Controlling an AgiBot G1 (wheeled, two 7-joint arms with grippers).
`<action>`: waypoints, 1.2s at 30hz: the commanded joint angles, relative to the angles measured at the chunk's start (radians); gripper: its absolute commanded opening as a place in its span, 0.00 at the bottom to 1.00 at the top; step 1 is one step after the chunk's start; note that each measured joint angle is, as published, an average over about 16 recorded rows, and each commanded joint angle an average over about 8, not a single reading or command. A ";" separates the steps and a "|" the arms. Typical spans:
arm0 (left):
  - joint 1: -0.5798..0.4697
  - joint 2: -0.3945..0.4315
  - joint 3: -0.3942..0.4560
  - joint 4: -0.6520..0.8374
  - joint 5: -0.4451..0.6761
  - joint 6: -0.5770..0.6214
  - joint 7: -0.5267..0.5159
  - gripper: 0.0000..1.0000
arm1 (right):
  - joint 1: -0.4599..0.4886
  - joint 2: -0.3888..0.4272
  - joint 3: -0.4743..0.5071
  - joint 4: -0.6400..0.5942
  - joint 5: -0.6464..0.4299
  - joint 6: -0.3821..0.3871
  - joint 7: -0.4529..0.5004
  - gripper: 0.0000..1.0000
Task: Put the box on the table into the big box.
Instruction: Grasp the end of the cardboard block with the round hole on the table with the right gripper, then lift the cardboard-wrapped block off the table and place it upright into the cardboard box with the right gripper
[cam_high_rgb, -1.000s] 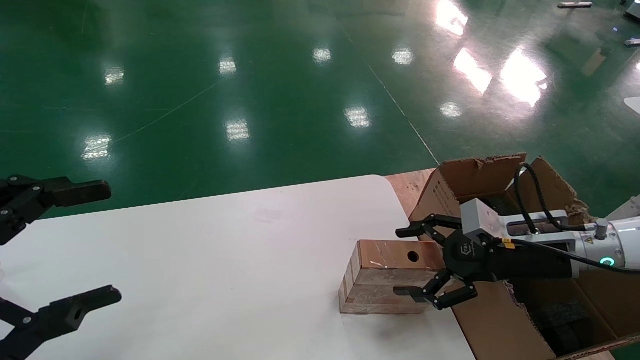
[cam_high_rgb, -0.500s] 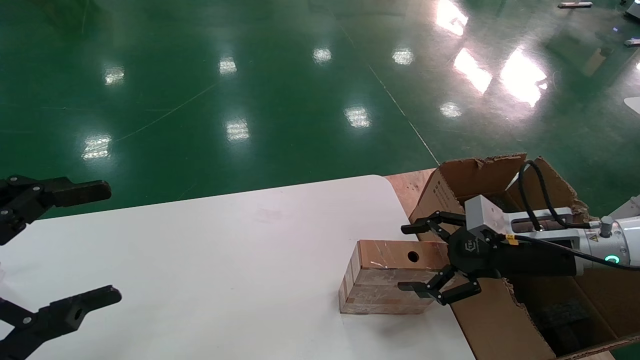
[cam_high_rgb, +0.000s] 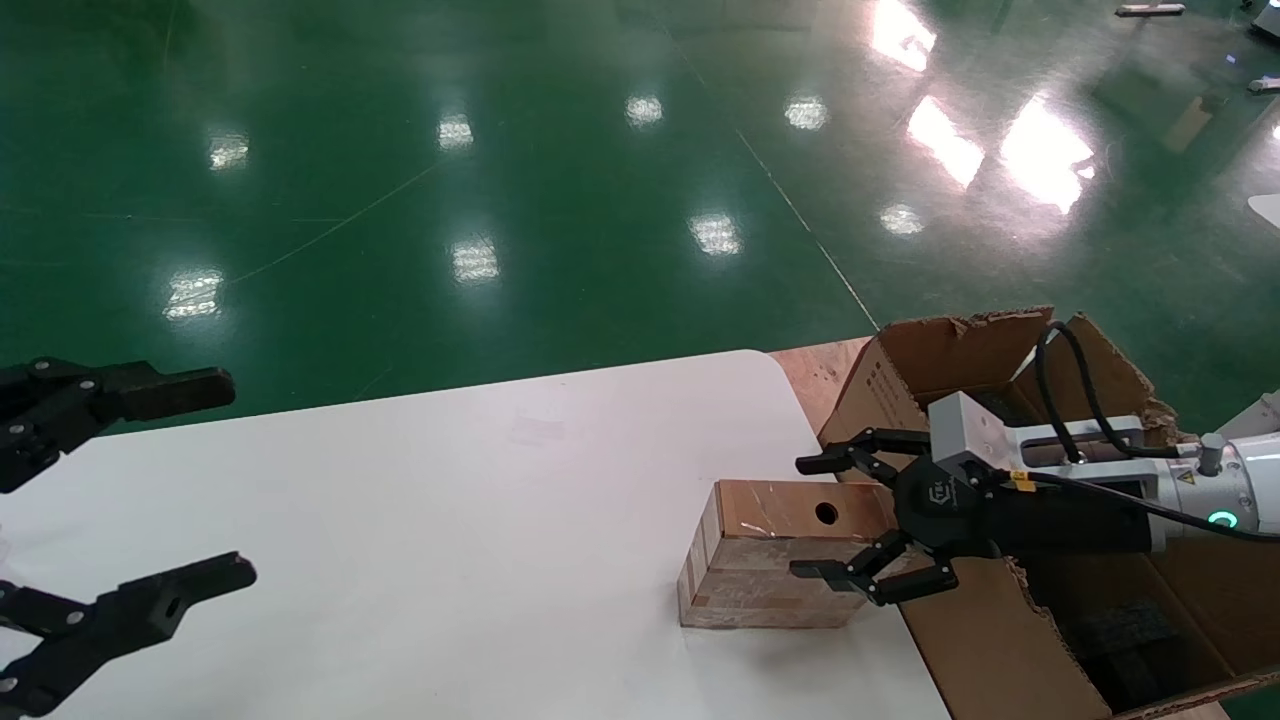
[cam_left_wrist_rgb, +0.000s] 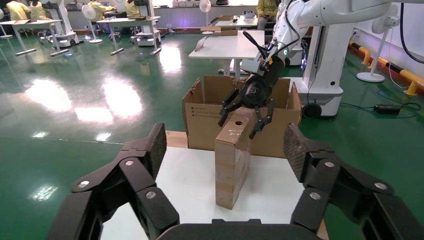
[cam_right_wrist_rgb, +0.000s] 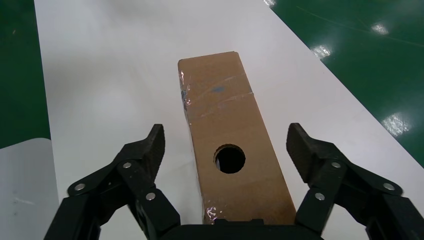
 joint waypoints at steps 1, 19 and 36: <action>0.000 0.000 0.000 0.000 0.000 0.000 0.000 0.00 | 0.000 0.000 0.000 0.000 -0.001 0.000 0.000 0.00; 0.000 0.000 0.000 0.000 0.000 0.000 0.000 0.00 | 0.001 0.002 0.001 0.018 0.005 0.008 0.013 0.00; 0.000 0.000 0.000 0.000 0.000 0.000 0.000 0.00 | 0.286 0.175 0.089 0.289 0.085 0.068 0.379 0.00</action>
